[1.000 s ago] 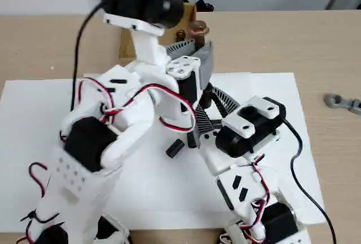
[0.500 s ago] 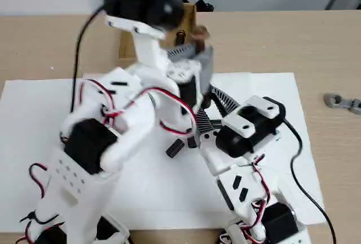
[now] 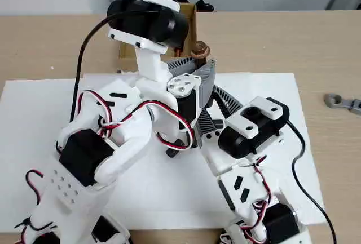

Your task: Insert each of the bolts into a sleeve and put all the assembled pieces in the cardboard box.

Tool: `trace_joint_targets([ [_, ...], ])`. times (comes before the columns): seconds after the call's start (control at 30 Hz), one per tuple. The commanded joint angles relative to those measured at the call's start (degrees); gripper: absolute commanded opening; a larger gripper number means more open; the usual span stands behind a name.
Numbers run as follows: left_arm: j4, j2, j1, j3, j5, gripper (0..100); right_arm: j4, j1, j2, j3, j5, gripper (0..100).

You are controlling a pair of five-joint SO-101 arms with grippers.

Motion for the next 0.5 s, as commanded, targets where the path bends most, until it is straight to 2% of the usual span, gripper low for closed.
trace_joint_targets([
  [0.0, 0.00, -1.49, 1.41, -0.22, -0.35, 2, -1.45, 0.13, 0.13, -0.44, -0.53, 0.5],
  [0.27, 0.00, -0.79, 1.41, -0.13, -0.88, 5, -1.27, 0.13, 0.13, -0.44, -0.53, 0.5],
  [0.47, 2.02, -0.09, 1.41, -0.40, 0.88, 15, -1.01, 0.13, 0.13, -0.44, -0.44, 0.5],
])
